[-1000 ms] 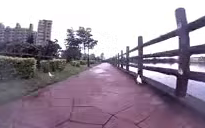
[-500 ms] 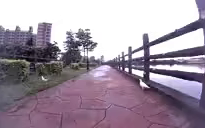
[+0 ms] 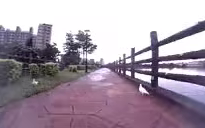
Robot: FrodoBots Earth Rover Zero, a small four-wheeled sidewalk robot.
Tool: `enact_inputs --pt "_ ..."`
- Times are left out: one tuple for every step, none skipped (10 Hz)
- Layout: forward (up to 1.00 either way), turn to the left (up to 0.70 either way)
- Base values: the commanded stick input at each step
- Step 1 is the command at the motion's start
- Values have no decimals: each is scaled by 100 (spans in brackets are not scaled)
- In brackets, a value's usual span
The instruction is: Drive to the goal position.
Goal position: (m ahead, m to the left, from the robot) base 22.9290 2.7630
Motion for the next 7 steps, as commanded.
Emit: enact_inputs --pt "100 -1" --pt "100 -1" --pt "100 -1" --pt "100 -1" --pt "57 -1" --pt "0 0" --pt "0 0"
